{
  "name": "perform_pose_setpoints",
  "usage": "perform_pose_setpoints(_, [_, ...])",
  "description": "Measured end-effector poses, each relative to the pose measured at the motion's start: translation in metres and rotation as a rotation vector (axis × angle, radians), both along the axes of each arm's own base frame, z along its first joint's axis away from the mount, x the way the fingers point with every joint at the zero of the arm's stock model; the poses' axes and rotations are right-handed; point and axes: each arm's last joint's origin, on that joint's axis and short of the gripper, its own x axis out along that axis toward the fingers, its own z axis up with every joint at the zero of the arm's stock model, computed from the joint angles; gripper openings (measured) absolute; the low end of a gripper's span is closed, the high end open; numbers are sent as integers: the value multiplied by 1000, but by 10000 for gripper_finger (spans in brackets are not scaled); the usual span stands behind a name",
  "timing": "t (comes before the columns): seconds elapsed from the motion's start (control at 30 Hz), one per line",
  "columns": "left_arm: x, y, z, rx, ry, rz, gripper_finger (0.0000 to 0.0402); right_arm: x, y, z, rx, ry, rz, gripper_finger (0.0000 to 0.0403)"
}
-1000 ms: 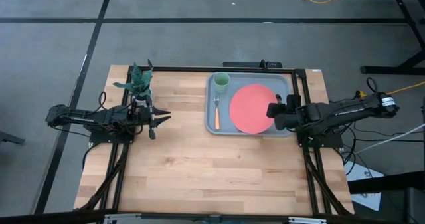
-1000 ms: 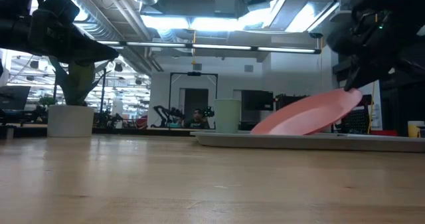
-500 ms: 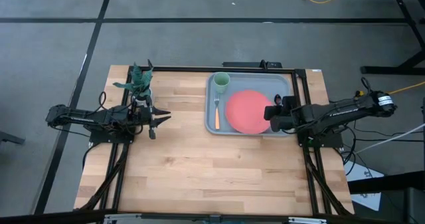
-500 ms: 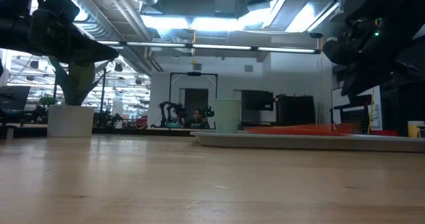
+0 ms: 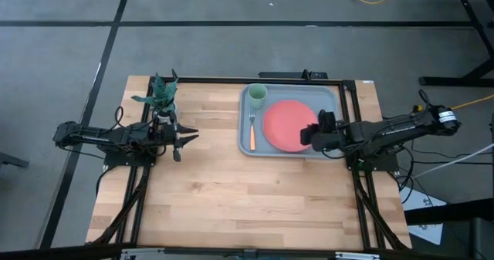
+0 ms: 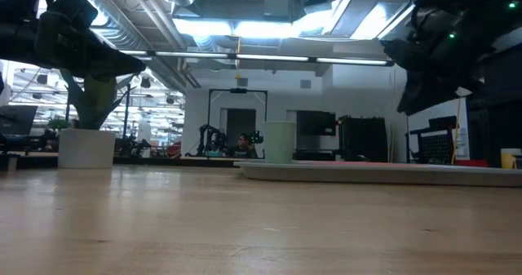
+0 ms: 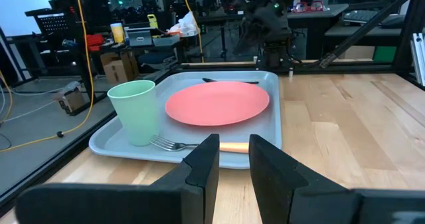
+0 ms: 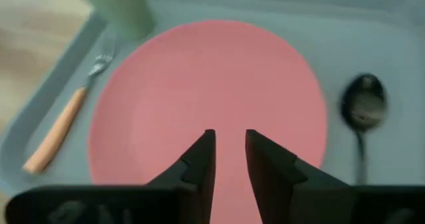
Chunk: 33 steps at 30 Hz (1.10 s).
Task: Pick and place plate/cup/fork/spoon on tray
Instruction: Return to Home Position
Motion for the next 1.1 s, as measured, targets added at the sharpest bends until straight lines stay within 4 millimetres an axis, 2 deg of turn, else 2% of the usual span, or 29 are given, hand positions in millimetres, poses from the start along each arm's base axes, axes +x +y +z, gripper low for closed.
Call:
perform_pose_setpoints(0.2, [0,0,0,0,0,0,76,14,2,2,-69,18,151,87])
perform_pose_setpoints(0.4, [0,0,0,0,0,0,76,36,9,14,-76,-101,407,87])
perform_pose_setpoints(0.5, [0,0,0,0,0,0,76,42,17,17,-216,3,750,87])
perform_pose_setpoints(0.57, [0,0,0,0,0,0,76,47,22,22,-306,4,962,87])
perform_pose_setpoints(0.7, [0,0,0,0,0,0,76,52,26,28,-384,-168,1328,87])
perform_pose_setpoints(0.77, [0,0,0,0,0,0,76,44,26,22,-424,-287,1453,87])
perform_pose_setpoints(0.83, [0,0,0,0,1,0,76,32,21,8,-479,-341,1460,87])
perform_pose_setpoints(0.9, [0,0,0,0,3,0,76,18,13,-8,-515,-347,1390,87])
perform_pose_setpoints(1.1, [0,0,0,0,1,0,76,-23,-2,-36,-569,-458,1203,87])
